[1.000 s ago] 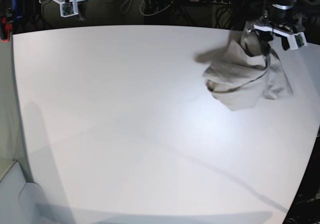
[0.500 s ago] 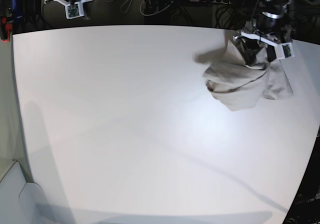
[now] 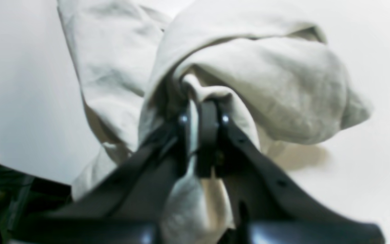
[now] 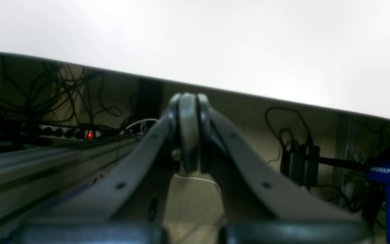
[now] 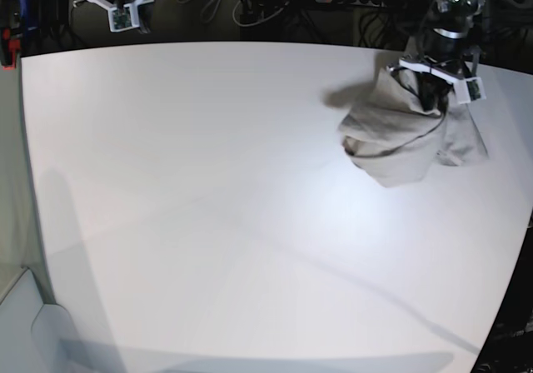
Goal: Layout the t-shirt on the table in an organized manner, then fold the t-shirt properly
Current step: 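Drag the held t-shirt with the left gripper toward the table center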
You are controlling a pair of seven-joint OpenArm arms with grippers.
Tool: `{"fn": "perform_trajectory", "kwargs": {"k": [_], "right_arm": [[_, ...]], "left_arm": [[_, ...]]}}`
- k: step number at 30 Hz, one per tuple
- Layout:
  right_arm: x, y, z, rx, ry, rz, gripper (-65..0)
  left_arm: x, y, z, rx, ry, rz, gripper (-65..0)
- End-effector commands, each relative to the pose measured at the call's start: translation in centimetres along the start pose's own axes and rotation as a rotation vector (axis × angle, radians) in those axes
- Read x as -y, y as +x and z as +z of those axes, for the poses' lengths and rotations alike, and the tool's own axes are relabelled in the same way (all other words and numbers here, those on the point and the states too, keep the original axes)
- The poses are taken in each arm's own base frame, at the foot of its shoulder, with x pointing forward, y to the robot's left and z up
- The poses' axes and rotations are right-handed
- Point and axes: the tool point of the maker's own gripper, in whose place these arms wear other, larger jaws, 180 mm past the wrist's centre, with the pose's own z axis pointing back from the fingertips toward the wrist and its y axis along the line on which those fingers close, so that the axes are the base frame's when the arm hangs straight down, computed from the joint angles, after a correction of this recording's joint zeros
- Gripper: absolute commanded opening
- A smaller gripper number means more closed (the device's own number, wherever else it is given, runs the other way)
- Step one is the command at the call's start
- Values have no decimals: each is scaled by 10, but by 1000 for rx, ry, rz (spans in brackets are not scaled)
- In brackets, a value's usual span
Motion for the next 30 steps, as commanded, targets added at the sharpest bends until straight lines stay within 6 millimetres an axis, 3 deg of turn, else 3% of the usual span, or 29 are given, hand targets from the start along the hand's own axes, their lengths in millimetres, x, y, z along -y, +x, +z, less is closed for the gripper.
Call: {"fn": "perform_trajectory", "kwargs": {"k": [1, 4, 9, 12, 20, 22, 24, 26, 28, 30], "right_arm": [[1, 5, 4, 24, 1, 9, -650], [2, 10, 1, 37, -1, 9, -650], [4, 15, -3, 52, -7, 8, -650], [5, 16, -4, 54, -9, 10, -650], [13, 16, -6, 46, -30, 14, -650], [20, 21, -11, 47, -53, 10, -650], [26, 22, -15, 30, -68, 10, -650], [28, 27, -20, 26, -76, 9, -650], [31, 28, -22, 23, -82, 8, -650], [30, 33, -25, 33, -85, -1, -650]], "left_arm": [[8, 22, 5, 73, -20, -5, -649], [24, 43, 13, 121, -43, 12, -642], [47, 81, -7, 205, -132, 104, -646], [58, 117, -18, 266, -186, 96, -646], [60, 214, -32, 415, -200, 24, -646], [62, 228, -33, 430, -210, -1, -646], [70, 236, -33, 438, -232, -10, -646], [90, 235, -34, 430, -283, -32, -646], [116, 228, -35, 409, -348, -50, -646], [155, 211, -36, 361, -445, -97, -646]]}}
